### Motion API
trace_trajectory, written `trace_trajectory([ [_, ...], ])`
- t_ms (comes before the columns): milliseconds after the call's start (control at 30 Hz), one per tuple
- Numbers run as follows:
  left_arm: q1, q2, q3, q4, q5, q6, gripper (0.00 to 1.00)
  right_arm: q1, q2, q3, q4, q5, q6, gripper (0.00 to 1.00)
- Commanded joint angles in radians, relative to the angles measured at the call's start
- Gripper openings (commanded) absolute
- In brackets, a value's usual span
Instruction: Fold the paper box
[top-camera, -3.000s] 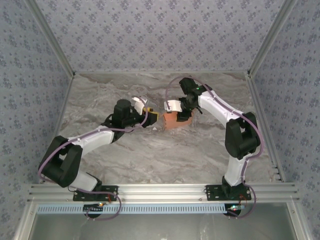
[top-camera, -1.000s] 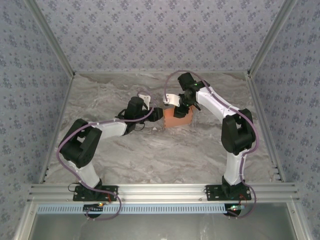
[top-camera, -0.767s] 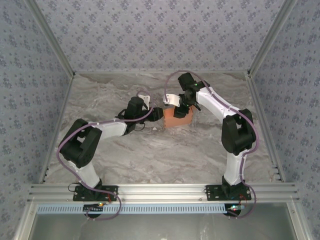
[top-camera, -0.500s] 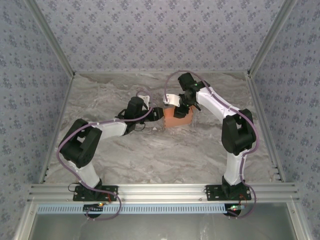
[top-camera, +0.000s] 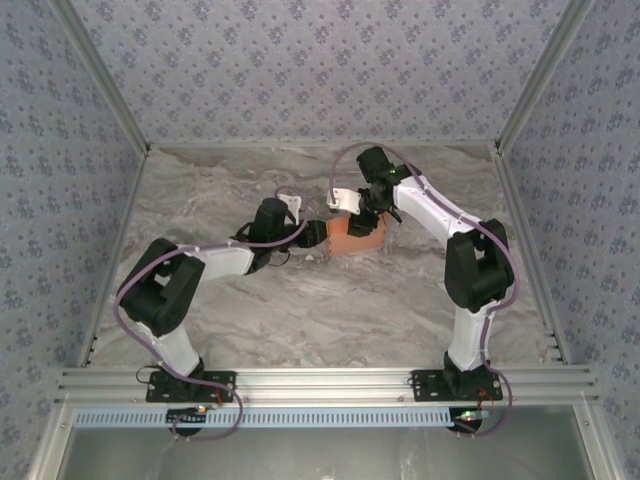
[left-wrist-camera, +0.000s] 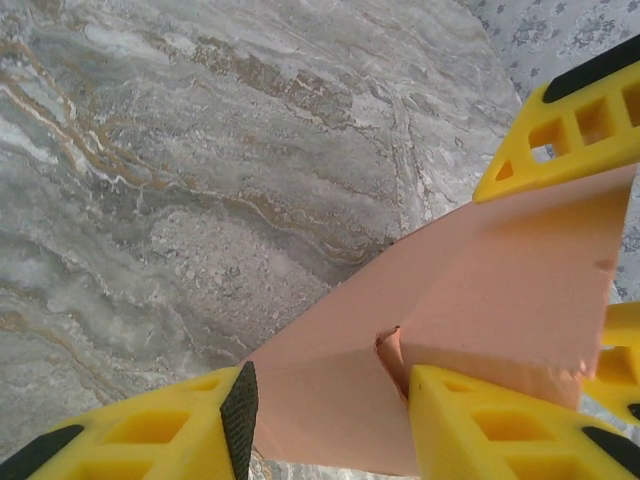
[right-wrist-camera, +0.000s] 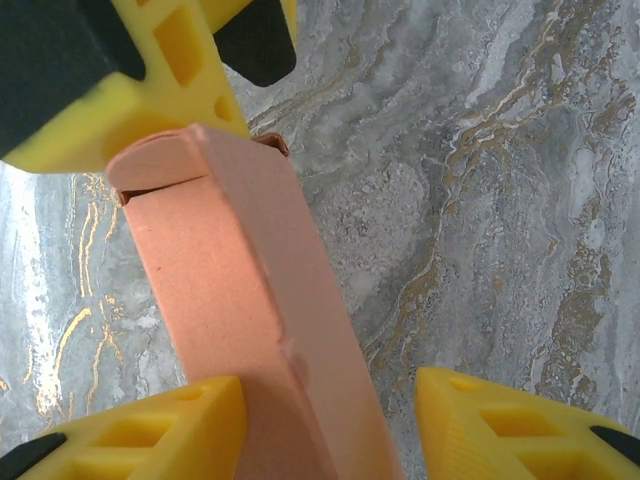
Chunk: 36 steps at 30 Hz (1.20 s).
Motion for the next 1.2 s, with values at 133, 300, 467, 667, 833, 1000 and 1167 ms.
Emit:
trace_trajectory([
  [133, -0.006, -0.058, -0.027, -0.033, 0.014, 0.066, 0.46, 0.010, 0.040, -0.048, -0.016, 0.015, -0.029, 0.51],
  [300, 0.027, -0.148, -0.068, 0.016, 0.001, 0.056, 0.50, 0.010, 0.034, -0.061, -0.013, 0.016, -0.041, 0.51],
  [467, 0.043, -0.193, -0.059, 0.008, -0.027, 0.056, 0.51, 0.010, 0.034, -0.062, -0.005, 0.013, -0.048, 0.51],
  [667, 0.027, -0.124, 0.004, 0.017, -0.016, 0.080, 0.50, 0.014, 0.038, -0.061, -0.007, 0.011, -0.053, 0.51],
  [833, -0.001, -0.074, 0.032, 0.040, -0.033, 0.091, 0.50, 0.014, 0.035, -0.071, -0.007, 0.014, -0.054, 0.51],
  [1000, -0.022, -0.045, 0.026, 0.065, -0.041, 0.107, 0.47, 0.012, 0.029, -0.077, 0.002, 0.011, -0.054, 0.50],
  [1167, -0.038, -0.019, -0.021, 0.101, -0.058, 0.118, 0.44, 0.012, 0.027, -0.083, 0.012, 0.010, -0.053, 0.50],
])
